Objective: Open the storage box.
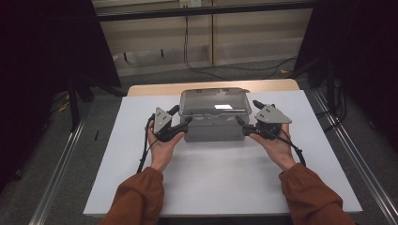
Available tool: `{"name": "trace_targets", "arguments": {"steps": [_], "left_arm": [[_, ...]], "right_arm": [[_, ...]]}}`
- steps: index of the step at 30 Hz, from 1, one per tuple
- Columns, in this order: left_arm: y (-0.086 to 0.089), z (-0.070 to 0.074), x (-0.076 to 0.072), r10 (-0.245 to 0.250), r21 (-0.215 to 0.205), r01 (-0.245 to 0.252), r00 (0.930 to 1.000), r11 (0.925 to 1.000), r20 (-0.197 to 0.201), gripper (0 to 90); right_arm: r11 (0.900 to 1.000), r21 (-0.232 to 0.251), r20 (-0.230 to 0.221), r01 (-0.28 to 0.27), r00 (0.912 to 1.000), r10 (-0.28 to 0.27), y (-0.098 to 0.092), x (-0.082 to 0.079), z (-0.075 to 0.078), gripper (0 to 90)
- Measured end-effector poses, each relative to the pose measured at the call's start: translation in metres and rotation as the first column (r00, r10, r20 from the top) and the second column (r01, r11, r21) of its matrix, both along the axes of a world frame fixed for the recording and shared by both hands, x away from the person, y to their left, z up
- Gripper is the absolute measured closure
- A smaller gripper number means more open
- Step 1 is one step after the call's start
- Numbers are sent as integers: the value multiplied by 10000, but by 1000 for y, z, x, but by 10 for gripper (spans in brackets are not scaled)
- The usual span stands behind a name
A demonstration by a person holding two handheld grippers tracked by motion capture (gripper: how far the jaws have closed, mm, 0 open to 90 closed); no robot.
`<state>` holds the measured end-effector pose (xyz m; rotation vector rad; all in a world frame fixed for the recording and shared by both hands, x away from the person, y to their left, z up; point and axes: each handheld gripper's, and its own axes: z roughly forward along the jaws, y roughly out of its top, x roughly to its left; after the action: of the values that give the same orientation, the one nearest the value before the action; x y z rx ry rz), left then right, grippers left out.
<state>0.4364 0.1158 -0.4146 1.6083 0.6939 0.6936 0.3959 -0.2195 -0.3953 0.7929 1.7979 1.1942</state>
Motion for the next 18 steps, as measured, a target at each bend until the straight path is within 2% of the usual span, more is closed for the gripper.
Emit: {"name": "trace_targets", "arguments": {"steps": [7, 12, 18], "left_arm": [[1, 0, 4, -42, 46, 42, 10000, 10000, -41, 375], [-1, 7, 8, -60, -97, 61, 10000, 9999, 75, 356], [-3, 9, 13, -40, -265, 40, 10000, 9996, -14, 326]], "right_arm": [[9998, 56, -51, -206, 9998, 207, 0, 4, 1, 283], [9994, 223, -33, -269, 9996, 270, -1, 5, 7, 302], [9988, 375, 44, -316, 9995, 314, -2, 7, 8, 328]]}}
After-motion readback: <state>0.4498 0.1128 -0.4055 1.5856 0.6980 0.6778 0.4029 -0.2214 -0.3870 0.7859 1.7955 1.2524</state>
